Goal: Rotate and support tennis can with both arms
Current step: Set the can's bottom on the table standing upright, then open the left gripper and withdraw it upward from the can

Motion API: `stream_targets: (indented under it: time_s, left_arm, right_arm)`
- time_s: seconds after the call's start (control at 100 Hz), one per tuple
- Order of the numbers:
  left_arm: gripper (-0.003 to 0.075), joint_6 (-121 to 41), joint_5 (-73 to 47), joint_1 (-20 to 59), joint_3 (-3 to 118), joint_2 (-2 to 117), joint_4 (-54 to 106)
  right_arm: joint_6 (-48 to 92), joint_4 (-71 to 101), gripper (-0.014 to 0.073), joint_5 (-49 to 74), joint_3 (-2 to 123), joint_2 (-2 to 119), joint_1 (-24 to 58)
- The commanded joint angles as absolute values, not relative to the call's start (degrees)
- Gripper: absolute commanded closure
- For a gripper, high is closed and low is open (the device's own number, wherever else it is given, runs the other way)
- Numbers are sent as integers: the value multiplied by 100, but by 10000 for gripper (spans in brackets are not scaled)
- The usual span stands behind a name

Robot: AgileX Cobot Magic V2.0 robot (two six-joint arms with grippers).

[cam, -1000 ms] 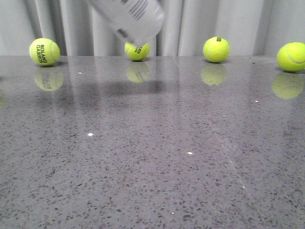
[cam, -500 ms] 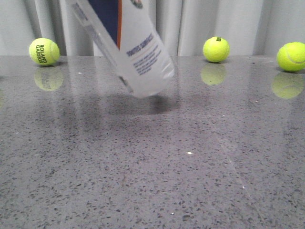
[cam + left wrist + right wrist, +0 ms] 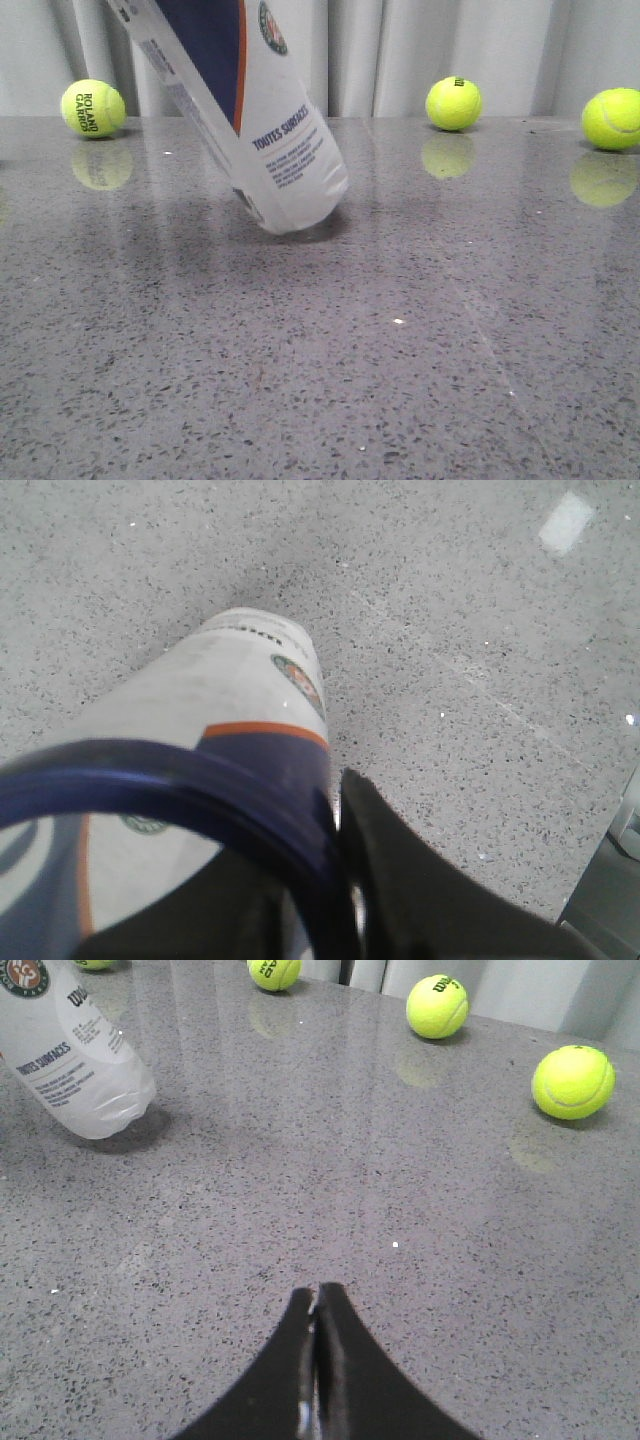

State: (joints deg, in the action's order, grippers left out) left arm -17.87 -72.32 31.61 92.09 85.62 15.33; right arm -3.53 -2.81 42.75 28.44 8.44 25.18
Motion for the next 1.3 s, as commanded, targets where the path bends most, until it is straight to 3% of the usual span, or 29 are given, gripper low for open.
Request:
stream_targets:
  time_s: [0.0,0.09,0.19,0.89,1.29]
  left_arm:
    - [510,-1719,-7338,3208,9371,8388,1703]
    - [360,-1719,-7338,3208,9395,8401,1703]
    - [281,-1719,-7324,3208,9476,8401,1703]
    - [279,-1719,-7322,3208,11253,9570,1971]
    - [281,-1719,-6791,3208,11523,9454,2105]
  right_arm:
    - [-328,-358,661,3827,2981,906,2488]
    - [-328,-358,661,3827,2981,906,2488]
    - [-328,-358,661,3827,2981,906,2488]
    - [-328,-358,661,3827,2981,906,2488]
    - [-328,-358,661,3827,2981,906,2488]
